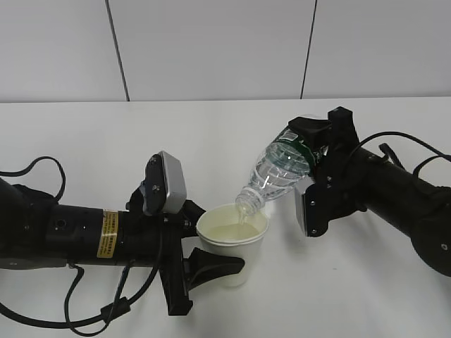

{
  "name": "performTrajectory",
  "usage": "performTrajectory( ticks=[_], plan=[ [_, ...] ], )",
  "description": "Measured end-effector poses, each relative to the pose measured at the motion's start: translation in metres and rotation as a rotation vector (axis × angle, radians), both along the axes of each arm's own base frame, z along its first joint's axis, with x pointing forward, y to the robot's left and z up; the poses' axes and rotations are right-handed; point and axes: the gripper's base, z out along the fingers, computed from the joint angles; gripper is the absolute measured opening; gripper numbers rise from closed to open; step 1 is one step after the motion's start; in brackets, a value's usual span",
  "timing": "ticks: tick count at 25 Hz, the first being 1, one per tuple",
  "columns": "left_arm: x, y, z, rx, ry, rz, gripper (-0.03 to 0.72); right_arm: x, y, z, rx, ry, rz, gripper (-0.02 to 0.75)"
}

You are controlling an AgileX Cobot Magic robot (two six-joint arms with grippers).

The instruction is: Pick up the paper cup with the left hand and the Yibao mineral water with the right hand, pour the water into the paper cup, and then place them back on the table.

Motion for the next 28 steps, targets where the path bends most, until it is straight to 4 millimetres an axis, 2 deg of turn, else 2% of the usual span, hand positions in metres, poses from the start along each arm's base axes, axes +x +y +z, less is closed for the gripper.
performTrajectory(
  ticks=[7, 14, 24, 28],
  plan=[
    [0.0, 0.0, 0.0, 0.0, 0.0, 0.0, 0.421, 0.0, 0.0, 0.0, 0.006, 0.003, -0.001, 0.415],
    [0.0001, 0.0, 0.0, 0.0, 0.0, 0.001, 0.421, 0.0, 0.0, 0.0, 0.18, 0.081, -0.021, 0.415],
    [0.0046, 0.0004, 0.0016, -0.022, 0.011, 0.061, 0.421, -0.004, 0.0038, -0.0019, 0.534, 0.271, -0.015, 0.415],
    [0.0049, 0.0006, 0.0013, -0.018, 0.012, 0.065, 0.421, -0.0096, 0.0041, -0.0055, 0.757, 0.408, -0.035, 0.415]
  ],
)
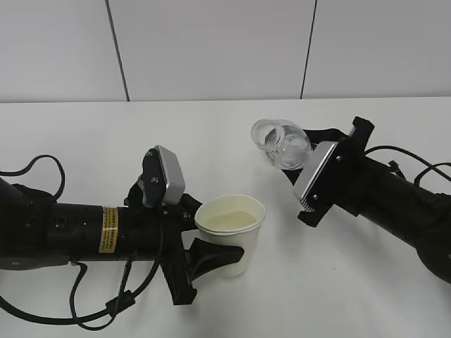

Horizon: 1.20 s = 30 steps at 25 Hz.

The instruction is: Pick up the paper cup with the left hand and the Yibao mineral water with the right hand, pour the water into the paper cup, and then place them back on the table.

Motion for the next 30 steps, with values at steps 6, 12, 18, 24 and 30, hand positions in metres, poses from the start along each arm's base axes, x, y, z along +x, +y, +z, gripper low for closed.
performTrajectory(
  ticks=[6, 12, 18, 24, 30],
  plan=[
    [0.003, 0.003, 0.0, 0.001, 0.001, 0.017, 0.421, -0.005, 0.0, -0.004, 0.337, 0.207, -0.047, 0.415],
    [0.012, 0.015, 0.0, 0.002, -0.013, 0.063, 0.421, -0.009, -0.001, -0.005, 0.541, 0.331, -0.081, 0.415],
    [0.023, 0.027, 0.001, 0.018, -0.103, 0.115, 0.421, -0.009, -0.001, -0.006, 0.65, 0.393, -0.099, 0.415],
    [0.039, 0.04, 0.005, 0.024, -0.191, 0.245, 0.421, -0.009, 0.0, -0.023, 0.649, 0.451, -0.113, 0.415],
    [0.048, 0.046, -0.002, 0.006, -0.205, 0.344, 0.421, -0.002, 0.002, -0.037, 0.643, 0.476, -0.119, 0.415]
  ],
)
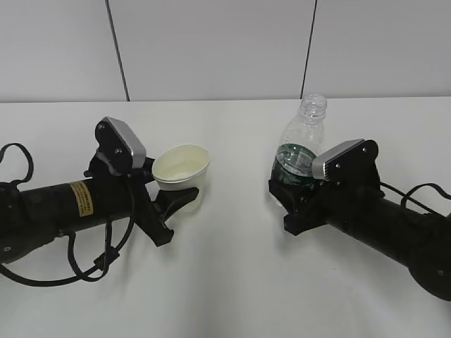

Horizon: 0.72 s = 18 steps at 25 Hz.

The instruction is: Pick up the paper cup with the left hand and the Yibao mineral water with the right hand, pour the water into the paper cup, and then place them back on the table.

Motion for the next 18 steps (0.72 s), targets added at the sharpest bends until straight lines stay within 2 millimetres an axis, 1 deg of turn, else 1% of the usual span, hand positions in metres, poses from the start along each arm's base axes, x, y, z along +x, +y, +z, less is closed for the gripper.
performTrajectory(
  ticks=[3, 8, 12, 18],
  plan=[
    [0.001, 0.0, -0.01, -0.033, 0.004, 0.013, 0.421, 0.007, 0.003, -0.005, -0.002, -0.004, 0.013, 0.415],
    [0.001, 0.0, -0.022, -0.067, 0.015, 0.022, 0.421, 0.013, 0.005, -0.011, -0.013, -0.006, 0.02, 0.415],
    [0.001, 0.0, -0.029, -0.07, 0.03, 0.029, 0.421, 0.013, 0.005, -0.015, -0.038, -0.01, 0.027, 0.415],
    [0.001, 0.0, -0.033, -0.084, 0.033, 0.033, 0.422, 0.01, 0.004, -0.031, -0.1, 0.007, 0.044, 0.415]
  ],
)
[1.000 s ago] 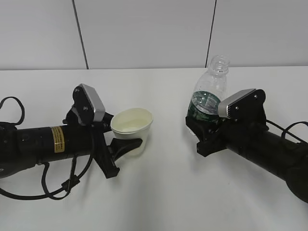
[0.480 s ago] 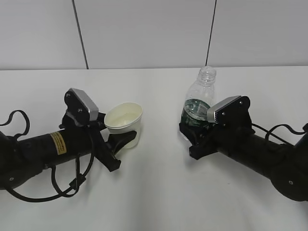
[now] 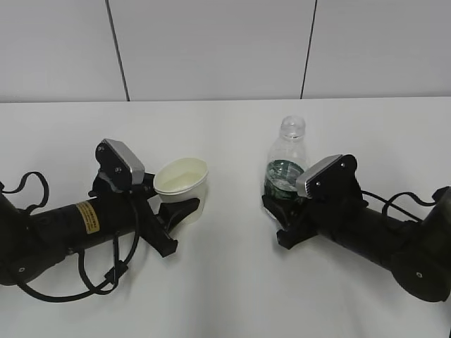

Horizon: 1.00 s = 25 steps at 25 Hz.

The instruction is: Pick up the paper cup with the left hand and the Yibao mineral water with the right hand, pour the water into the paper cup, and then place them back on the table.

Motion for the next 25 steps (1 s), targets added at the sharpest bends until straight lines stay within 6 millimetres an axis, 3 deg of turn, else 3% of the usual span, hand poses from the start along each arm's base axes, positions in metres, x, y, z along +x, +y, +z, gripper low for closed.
performTrajectory(
  ticks=[8, 15, 25],
  plan=[
    [0.0012, 0.0007, 0.0003, -0.003, 0.0, 0.015, 0.438, 0.0, -0.0002, -0.0027, -0.076, -0.039, 0.025, 0.428],
    [0.0018, 0.0012, 0.0004, -0.005, 0.001, 0.024, 0.526, 0.0009, -0.0009, -0.0018, -0.074, -0.048, 0.013, 0.592],
    [0.0005, 0.0002, 0.0, -0.031, 0.04, 0.018, 0.534, -0.006, -0.0041, -0.0055, -0.071, -0.018, -0.006, 0.606]
  ],
)
